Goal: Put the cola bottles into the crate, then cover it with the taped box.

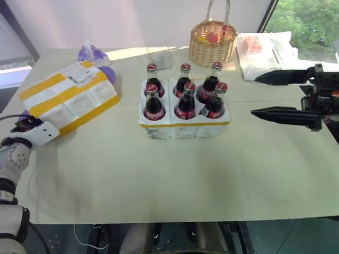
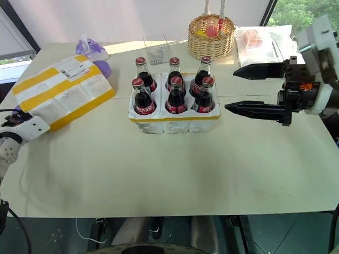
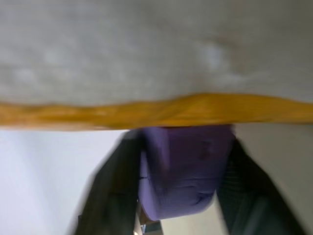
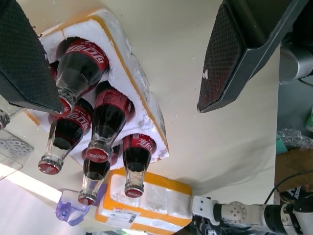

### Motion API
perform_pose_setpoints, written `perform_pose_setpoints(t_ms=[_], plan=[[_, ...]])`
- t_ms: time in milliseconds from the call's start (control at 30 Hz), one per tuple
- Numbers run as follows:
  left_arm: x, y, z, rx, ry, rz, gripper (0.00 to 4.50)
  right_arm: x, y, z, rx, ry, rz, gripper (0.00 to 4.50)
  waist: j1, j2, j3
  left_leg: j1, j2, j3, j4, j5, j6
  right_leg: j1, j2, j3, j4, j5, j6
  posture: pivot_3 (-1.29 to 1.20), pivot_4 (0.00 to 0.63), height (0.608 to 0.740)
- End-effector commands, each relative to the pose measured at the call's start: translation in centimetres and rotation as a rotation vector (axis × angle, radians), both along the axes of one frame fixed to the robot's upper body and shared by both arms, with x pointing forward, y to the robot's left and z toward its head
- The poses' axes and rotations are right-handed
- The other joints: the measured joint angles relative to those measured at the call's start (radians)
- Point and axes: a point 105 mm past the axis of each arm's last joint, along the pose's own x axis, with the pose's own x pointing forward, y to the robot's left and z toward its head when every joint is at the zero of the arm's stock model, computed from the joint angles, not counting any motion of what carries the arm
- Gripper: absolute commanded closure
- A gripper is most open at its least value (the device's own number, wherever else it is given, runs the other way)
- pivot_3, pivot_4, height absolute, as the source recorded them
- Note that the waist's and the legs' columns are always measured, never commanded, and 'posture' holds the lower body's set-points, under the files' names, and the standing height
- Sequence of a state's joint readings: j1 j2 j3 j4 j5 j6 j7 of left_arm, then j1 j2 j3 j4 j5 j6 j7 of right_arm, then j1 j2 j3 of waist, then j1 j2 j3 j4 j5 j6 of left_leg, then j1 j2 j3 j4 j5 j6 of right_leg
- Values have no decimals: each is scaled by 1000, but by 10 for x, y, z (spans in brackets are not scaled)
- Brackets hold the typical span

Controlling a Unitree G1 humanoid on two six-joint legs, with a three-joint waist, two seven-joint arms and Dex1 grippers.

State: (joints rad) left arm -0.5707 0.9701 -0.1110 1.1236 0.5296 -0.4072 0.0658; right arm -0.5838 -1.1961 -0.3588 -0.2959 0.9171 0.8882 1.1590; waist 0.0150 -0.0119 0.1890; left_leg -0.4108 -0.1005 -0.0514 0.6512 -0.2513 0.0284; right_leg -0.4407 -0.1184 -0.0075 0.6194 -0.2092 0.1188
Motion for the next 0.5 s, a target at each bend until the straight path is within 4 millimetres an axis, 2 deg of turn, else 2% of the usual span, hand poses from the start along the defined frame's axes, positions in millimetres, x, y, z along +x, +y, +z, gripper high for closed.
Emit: perform_pose_setpoints(t_ms=[33, 133, 233, 367, 500], plan=[[2, 2, 6, 8, 1, 2, 3811, -6, -1, 9, -15, -34, -2, 0, 0, 0, 0, 0, 0, 0, 0, 0, 0, 0, 0, 0, 0, 0, 0, 0, 150, 740], [4, 1, 15, 18, -22, -9, 3811, -5, -4, 6, -9, 5, -15, 0, 0, 0, 0, 0, 0, 0, 0, 0, 0, 0, 0, 0, 0, 0, 0, 0, 150, 740], [7, 0, 36, 29, -74, -32, 3811, -1, -9, 3, -44, -33, -50, 0, -1, 0, 0, 0, 0, 0, 0, 0, 0, 0, 0, 0, 0, 0, 0, 0, 150, 740], [11, -6, 72, 27, -168, -82, 3811, 3, -14, -3, -67, -37, -77, 0, -1, -1, 0, 0, 0, 0, 0, 0, 0, 0, 0, 0, 0, 0, 0, 0, 150, 740], [17, -34, 133, 35, -308, -198, 3811, 4, -15, -9, -68, -30, -72, 0, -1, -1, 0, 0, 0, 0, 0, 0, 0, 0, 0, 0, 0, 0, 0, 0, 150, 740]])
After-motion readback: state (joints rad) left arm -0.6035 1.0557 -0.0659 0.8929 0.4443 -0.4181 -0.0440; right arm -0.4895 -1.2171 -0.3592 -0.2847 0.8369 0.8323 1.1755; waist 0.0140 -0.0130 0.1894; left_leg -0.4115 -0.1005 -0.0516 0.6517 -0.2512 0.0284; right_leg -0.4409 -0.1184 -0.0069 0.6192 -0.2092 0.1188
